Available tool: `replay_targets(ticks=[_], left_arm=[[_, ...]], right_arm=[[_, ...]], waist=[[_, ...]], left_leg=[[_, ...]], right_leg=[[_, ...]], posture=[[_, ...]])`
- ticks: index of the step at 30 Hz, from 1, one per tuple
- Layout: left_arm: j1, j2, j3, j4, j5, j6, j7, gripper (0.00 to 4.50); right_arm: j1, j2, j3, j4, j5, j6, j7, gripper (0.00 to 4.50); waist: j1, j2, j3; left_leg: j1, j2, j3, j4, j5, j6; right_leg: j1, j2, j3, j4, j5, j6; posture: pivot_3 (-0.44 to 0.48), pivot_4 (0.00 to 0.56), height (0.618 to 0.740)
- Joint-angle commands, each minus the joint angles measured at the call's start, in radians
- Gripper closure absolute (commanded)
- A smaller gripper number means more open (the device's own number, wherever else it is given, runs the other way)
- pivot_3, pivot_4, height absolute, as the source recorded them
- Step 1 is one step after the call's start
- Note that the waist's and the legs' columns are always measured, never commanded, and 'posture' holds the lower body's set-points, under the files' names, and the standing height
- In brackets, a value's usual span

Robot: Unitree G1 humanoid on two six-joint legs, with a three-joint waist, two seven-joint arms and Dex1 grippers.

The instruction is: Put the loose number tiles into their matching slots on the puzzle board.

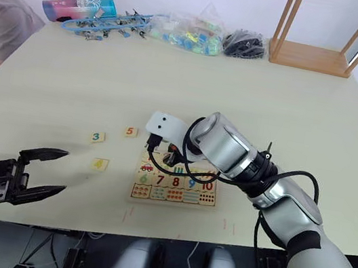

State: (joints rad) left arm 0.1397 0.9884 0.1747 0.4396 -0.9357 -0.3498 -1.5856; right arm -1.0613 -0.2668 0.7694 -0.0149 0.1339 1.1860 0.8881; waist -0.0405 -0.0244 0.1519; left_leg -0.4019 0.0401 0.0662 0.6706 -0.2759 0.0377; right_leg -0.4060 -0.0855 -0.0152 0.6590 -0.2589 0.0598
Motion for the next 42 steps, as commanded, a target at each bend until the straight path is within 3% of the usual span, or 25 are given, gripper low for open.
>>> replay_targets(ticks=[1,42], left_arm=[[0.008,0.001,0.041,-0.028,-0.001,0.009,-0.029,0.0],[0.01,-0.002,0.039,-0.031,0.007,0.015,-0.029,0.0]], right_arm=[[-0.019,0.005,-0.004,-0.008,-0.001,-0.029,0.003,3.61],[-0.021,0.011,0.01,0.042,-0.047,-0.088,0.026,3.61]], waist=[[-0.001,0.0,0.0],[-0.001,0.001,0.001]], left_leg=[[0.0,0.0,0.0,0.0,0.0,0.0],[-0.001,0.001,0.0,-0.001,0.0,0.0]], right_leg=[[0.0,0.0,0.0,0.0,0.0,0.0],[-0.002,-0.002,0.0,0.0,0.0,0.0]], posture=[[0.0,0.15,0.737],[0.0,0.15,0.737]])
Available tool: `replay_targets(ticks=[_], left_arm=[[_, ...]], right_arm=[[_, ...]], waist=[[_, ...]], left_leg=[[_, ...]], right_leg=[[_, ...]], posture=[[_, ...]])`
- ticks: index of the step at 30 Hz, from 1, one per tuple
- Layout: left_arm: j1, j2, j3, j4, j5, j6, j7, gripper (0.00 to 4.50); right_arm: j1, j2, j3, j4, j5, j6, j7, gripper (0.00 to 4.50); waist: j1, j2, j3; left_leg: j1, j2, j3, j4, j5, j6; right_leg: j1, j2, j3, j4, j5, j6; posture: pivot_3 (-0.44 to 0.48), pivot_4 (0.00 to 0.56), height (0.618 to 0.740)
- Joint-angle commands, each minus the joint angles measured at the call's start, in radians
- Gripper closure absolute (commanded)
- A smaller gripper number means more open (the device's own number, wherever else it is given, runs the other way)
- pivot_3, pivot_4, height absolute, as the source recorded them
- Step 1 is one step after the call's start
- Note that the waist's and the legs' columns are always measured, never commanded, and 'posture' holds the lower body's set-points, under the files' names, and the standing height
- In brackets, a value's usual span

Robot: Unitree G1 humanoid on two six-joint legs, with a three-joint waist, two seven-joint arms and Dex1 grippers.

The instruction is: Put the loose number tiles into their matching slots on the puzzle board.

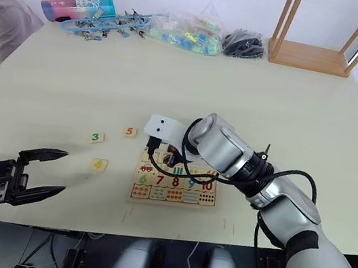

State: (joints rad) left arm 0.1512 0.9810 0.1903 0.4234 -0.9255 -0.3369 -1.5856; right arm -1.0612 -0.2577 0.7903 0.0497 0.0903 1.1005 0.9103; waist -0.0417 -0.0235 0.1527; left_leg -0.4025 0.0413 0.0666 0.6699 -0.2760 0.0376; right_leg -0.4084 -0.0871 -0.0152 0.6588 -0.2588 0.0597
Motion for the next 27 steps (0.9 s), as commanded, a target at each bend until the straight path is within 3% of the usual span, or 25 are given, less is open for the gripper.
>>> replay_targets(ticks=[1,27], left_arm=[[-0.002,0.005,0.023,-0.016,-0.003,0.003,-0.029,0.0],[-0.006,0.006,0.022,-0.028,0.003,0.013,-0.029,0.0]], right_arm=[[-0.021,0.001,-0.011,-0.021,-0.003,-0.003,0.005,3.61],[-0.001,0.001,0.01,-0.031,-0.005,-0.035,0.014,3.61]], waist=[[0.0,0.0,0.0],[0.0,0.001,0.001]], left_leg=[[0.0,0.0,0.0,0.0,0.0,0.0],[-0.001,0.0,0.0,0.0,0.0,0.0]], right_leg=[[0.0,0.0,0.0,0.0,0.0,0.0],[-0.001,0.0,0.0,0.0,0.0,0.0]], posture=[[0.0,0.15,0.737],[0.0,0.15,0.737]])
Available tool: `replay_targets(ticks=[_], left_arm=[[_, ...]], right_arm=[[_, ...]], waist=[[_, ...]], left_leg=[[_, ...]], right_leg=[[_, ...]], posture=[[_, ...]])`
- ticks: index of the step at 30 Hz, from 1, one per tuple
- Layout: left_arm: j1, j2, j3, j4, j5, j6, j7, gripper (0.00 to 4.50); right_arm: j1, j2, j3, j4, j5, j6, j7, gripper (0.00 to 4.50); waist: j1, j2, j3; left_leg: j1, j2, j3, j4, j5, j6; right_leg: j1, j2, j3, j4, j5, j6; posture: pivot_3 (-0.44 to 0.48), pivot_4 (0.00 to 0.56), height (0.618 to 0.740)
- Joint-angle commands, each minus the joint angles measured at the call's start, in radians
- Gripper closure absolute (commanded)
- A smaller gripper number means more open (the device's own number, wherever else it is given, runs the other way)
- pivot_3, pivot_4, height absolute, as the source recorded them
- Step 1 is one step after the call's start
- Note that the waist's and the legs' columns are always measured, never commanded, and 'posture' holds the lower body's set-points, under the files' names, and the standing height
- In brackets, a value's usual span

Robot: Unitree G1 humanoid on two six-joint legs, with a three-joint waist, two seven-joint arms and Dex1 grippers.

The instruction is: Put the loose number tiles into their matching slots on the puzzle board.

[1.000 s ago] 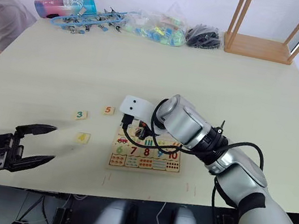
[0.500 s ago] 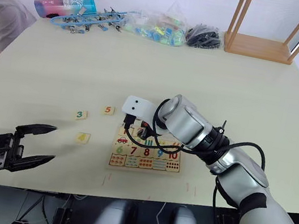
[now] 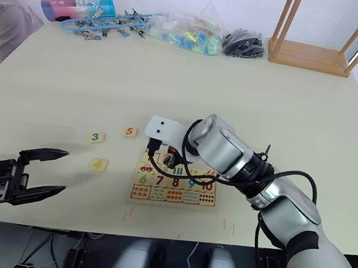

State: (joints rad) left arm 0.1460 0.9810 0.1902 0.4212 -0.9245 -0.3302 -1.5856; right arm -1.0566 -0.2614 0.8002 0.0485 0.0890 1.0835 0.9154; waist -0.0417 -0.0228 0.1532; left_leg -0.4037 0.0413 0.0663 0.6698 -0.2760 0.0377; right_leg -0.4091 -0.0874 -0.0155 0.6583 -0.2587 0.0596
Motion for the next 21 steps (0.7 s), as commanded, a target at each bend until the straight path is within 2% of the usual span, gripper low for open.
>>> replay_targets(ticks=[1,15,17,18,19,21], left_arm=[[-0.003,0.006,0.022,-0.026,0.003,0.008,-0.029,0.0],[-0.016,-0.001,0.02,-0.02,0.013,0.012,-0.029,0.0],[-0.017,-0.003,0.019,-0.02,0.015,0.012,-0.029,0.0],[-0.018,-0.004,0.019,-0.02,0.016,0.012,-0.029,0.0],[-0.018,-0.004,0.019,-0.02,0.016,0.012,-0.029,0.0],[-0.019,-0.006,0.02,-0.02,0.017,0.012,-0.029,0.0]], right_arm=[[-0.006,0.004,0.0,-0.029,-0.005,-0.021,0.01,3.61],[-0.014,0.002,-0.009,-0.024,-0.013,-0.03,0.02,3.61],[-0.014,-0.002,-0.007,-0.024,-0.015,-0.035,0.023,2.58],[-0.014,-0.002,-0.007,-0.023,-0.017,-0.037,0.022,2.39],[-0.014,-0.003,-0.008,-0.024,-0.018,-0.036,0.021,1.98],[-0.015,-0.004,-0.01,-0.024,-0.018,-0.036,0.022,1.98]], waist=[[0.0,0.0,0.0],[0.0,0.0,0.0],[0.0,0.0,0.0],[0.0,0.001,0.0],[0.0,0.0,0.0],[0.0,0.001,0.001]], left_leg=[[0.0,0.0,0.0,0.0,0.0,0.0],[-0.001,0.0,0.0,0.0,0.0,0.0],[-0.001,0.0,0.0,0.0,0.0,0.0],[-0.001,0.0,0.0,0.0,0.0,0.0],[-0.001,0.0,-0.001,0.0,0.0,0.0],[-0.001,0.0,-0.001,0.0,0.0,0.0]], right_leg=[[0.0,0.0,0.0,0.0,0.0,0.0],[0.0,0.0,0.0,0.0,0.0,0.0],[0.0,0.0,0.0,-0.001,0.0,0.0],[0.0,0.0,0.0,-0.001,0.0,0.0],[0.0,0.0,-0.001,-0.001,0.0,0.0],[0.0,0.0,-0.001,-0.001,0.0,0.0]], posture=[[0.0,0.15,0.737],[0.0,0.15,0.737],[0.0,0.15,0.737],[0.0,0.15,0.737],[0.0,0.15,0.737],[0.0,0.15,0.737]])
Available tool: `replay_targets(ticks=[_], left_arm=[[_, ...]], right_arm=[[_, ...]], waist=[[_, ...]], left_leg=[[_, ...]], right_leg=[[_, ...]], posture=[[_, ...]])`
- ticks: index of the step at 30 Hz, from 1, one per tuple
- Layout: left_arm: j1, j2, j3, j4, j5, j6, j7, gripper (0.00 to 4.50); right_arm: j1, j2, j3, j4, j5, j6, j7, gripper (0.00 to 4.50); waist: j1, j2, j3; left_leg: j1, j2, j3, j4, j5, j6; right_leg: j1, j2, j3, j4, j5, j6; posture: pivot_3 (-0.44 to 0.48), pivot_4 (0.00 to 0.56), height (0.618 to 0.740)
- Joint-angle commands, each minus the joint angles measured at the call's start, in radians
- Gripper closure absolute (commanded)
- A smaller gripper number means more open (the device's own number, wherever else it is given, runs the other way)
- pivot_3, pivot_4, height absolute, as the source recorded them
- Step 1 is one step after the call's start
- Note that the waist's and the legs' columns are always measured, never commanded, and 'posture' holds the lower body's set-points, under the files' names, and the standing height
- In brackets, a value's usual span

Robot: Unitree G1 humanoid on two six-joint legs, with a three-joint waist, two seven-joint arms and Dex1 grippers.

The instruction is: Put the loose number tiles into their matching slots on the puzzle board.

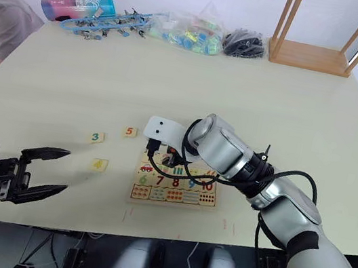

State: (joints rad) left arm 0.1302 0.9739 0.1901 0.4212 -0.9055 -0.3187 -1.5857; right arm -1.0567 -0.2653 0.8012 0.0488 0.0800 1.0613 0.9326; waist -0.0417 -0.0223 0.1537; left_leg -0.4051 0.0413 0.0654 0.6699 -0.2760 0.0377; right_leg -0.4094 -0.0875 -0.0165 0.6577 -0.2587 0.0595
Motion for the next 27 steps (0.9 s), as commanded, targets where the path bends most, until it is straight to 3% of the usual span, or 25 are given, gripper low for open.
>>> replay_targets(ticks=[1,8,17,22,27], left_arm=[[-0.003,0.001,0.019,-0.02,-0.001,0.0,-0.029,0.0],[-0.008,-0.002,0.018,-0.016,0.001,-0.002,-0.029,0.0],[-0.019,-0.003,0.013,-0.007,0.003,-0.002,-0.029,0.0],[-0.024,-0.001,0.008,-0.003,0.002,-0.004,-0.029,0.0],[-0.028,0.0,0.006,0.003,0.002,-0.005,-0.029,0.0]], right_arm=[[-0.017,-0.002,-0.012,-0.024,-0.008,-0.013,0.006,1.98],[-0.02,-0.009,-0.044,-0.035,0.009,-0.023,0.021,1.98],[0.077,-0.034,-0.19,-0.056,0.061,-0.156,0.025,1.98],[0.138,-0.04,-0.224,-0.064,0.07,-0.243,0.033,4.33],[0.213,-0.038,-0.248,-0.045,0.069,-0.384,0.038,4.48]], waist=[[0.0,0.0,0.0],[0.0,0.0,0.0],[0.001,-0.001,-0.001],[0.001,-0.002,-0.001],[0.001,-0.002,-0.001]], left_leg=[[0.0,0.0,0.0,0.0,0.0,0.0],[-0.001,0.0,-0.001,0.0,0.0,0.0],[-0.01,-0.001,-0.006,0.001,0.001,-0.001],[-0.009,-0.001,-0.006,0.001,0.001,-0.001],[-0.009,-0.001,-0.006,0.001,0.001,-0.001]], right_leg=[[0.0,0.0,0.0,0.0,0.0,0.0],[0.0,0.0,-0.001,0.0,0.0,0.0],[-0.004,0.0,-0.007,-0.002,0.0,0.0],[-0.004,0.0,-0.008,-0.002,0.0,0.0],[-0.004,0.0,-0.009,-0.001,0.001,-0.001]], posture=[[0.0,0.15,0.737],[0.0,0.15,0.737],[0.0,0.15,0.737],[0.0,0.15,0.737],[0.0,0.15,0.737]])
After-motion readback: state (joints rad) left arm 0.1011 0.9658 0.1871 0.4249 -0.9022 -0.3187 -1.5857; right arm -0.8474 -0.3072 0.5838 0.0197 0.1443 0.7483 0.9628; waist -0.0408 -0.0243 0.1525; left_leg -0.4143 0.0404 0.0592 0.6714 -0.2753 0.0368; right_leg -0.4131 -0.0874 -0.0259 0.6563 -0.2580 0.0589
